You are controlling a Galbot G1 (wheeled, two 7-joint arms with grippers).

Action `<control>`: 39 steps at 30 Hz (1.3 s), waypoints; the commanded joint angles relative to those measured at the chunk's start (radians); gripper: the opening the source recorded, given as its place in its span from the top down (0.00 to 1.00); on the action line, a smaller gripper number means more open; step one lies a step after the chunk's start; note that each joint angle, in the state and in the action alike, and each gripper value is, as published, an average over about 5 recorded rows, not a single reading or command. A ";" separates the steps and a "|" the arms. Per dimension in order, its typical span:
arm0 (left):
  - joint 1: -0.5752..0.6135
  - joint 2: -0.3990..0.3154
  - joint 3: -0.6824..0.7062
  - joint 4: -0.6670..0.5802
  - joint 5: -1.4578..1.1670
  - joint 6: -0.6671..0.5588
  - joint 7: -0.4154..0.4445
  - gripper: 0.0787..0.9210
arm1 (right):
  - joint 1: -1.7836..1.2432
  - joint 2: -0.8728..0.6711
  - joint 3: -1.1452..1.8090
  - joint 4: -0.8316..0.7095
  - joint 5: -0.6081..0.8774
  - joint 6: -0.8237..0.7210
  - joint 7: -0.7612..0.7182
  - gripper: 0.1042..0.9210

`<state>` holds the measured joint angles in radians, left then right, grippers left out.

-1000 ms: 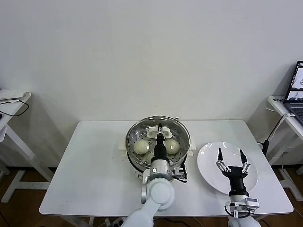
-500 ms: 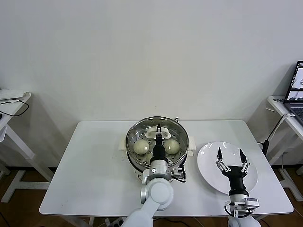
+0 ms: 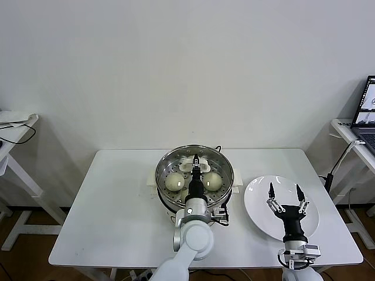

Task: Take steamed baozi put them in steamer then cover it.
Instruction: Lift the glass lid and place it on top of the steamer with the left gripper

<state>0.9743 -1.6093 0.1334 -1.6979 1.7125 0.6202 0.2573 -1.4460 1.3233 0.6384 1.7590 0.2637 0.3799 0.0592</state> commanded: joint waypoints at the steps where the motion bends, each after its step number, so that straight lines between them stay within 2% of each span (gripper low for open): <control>1: 0.001 -0.013 0.001 0.003 -0.001 -0.007 -0.004 0.87 | 0.000 0.000 0.000 0.003 -0.002 0.000 0.000 0.12; 11: 0.010 -0.006 -0.010 0.003 0.012 -0.031 -0.014 0.85 | 0.000 -0.004 -0.001 0.000 -0.003 0.001 -0.001 0.12; 19: 0.029 0.015 -0.002 -0.048 0.012 -0.030 -0.023 0.60 | 0.004 -0.007 -0.002 -0.003 -0.002 0.000 -0.001 0.12; 31: 0.139 0.110 -0.004 -0.244 -0.016 -0.045 -0.059 0.19 | 0.018 -0.016 -0.007 -0.025 0.001 0.007 -0.003 0.12; 34: 0.170 0.147 -0.028 -0.302 -0.030 -0.047 -0.057 0.13 | 0.019 -0.021 -0.008 -0.026 0.003 0.008 -0.004 0.12; 39: 0.246 0.221 -0.070 -0.408 -0.074 -0.051 -0.051 0.12 | 0.023 -0.029 -0.007 -0.029 0.007 0.009 -0.005 0.12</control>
<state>1.1003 -1.5130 0.1156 -1.9056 1.6892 0.5786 0.2140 -1.4255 1.2981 0.6306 1.7328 0.2678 0.3881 0.0548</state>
